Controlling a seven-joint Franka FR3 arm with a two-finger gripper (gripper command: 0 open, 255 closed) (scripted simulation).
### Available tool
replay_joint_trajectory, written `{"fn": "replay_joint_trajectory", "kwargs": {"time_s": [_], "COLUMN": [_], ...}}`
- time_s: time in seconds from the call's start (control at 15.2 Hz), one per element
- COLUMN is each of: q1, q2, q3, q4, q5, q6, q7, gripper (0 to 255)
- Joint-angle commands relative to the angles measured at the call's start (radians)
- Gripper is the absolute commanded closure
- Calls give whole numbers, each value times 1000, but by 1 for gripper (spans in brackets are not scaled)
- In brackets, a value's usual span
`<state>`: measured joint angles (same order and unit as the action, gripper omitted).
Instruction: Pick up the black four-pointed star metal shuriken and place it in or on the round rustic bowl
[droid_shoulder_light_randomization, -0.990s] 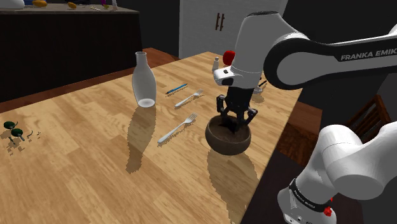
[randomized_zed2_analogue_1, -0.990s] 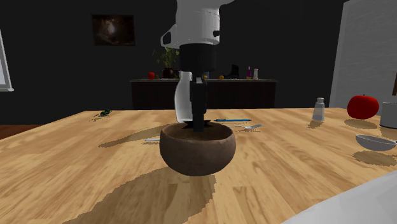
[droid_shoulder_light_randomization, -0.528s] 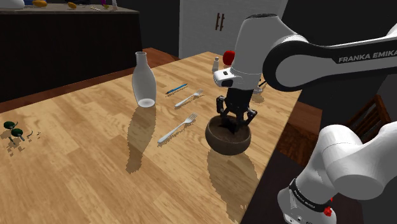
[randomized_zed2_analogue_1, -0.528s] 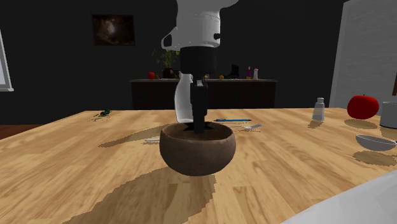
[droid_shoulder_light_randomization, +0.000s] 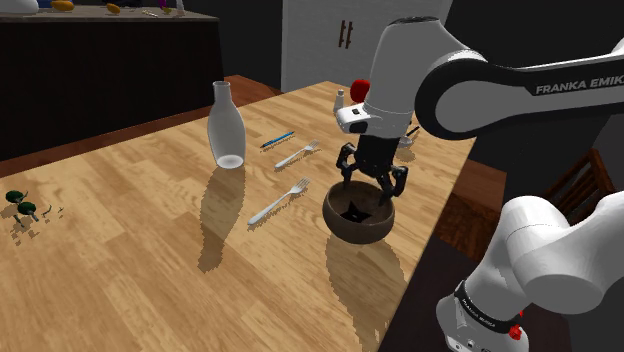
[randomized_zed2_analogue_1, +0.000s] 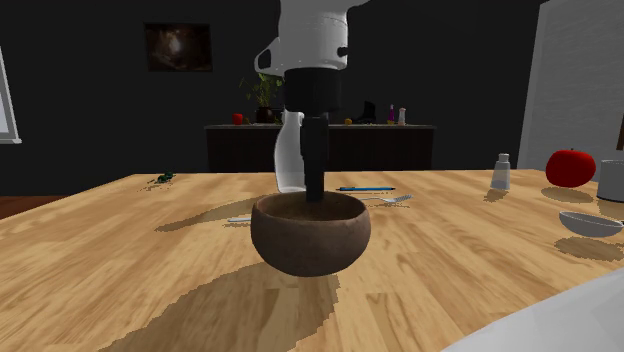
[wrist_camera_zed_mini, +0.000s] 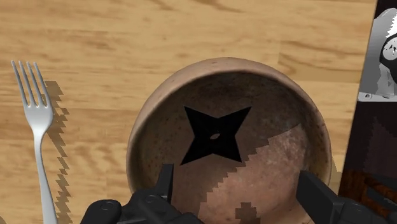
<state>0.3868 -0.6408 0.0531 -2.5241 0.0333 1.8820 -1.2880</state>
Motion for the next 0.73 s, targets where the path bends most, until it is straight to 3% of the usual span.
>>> {"fn": "replay_joint_trajectory", "kwargs": {"time_s": [0.0, 0.13, 0.66], "q1": [1, 0, 0], "q2": [-2, -3, -3], "q3": [1, -1, -1], "q4": [51, 110, 110], "q5": [0, -1, -1], "q6": [-53, -114, -114], "q7": [3, 3, 3], "gripper": [0, 0, 0]}}
